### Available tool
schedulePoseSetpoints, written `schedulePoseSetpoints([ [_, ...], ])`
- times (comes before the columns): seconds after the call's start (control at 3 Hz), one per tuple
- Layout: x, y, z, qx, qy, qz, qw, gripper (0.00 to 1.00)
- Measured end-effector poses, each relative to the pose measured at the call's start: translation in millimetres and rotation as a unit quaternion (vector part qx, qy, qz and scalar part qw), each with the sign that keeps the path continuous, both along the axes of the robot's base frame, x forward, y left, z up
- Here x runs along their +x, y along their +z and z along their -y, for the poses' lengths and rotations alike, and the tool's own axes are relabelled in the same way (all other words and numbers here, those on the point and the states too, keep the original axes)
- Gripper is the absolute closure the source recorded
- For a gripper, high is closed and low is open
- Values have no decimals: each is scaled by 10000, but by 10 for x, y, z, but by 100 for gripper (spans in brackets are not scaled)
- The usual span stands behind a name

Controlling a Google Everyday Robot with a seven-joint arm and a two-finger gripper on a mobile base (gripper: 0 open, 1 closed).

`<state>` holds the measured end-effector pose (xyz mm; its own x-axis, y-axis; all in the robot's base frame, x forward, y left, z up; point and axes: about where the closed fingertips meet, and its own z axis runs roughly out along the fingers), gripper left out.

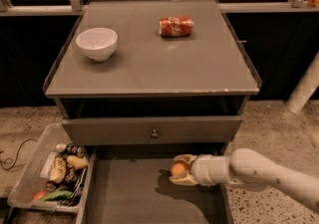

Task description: Pick orange from middle drawer and place on counter

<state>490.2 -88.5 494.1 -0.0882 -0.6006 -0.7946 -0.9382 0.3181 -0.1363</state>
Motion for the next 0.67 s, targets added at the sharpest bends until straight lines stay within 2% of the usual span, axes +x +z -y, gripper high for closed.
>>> schedulePoseSetpoints([
  [0.33,-107,558,434,-95,-296,215,9993,100],
  [0.67,-167,1252,825,-299,-529,477,9970,100],
])
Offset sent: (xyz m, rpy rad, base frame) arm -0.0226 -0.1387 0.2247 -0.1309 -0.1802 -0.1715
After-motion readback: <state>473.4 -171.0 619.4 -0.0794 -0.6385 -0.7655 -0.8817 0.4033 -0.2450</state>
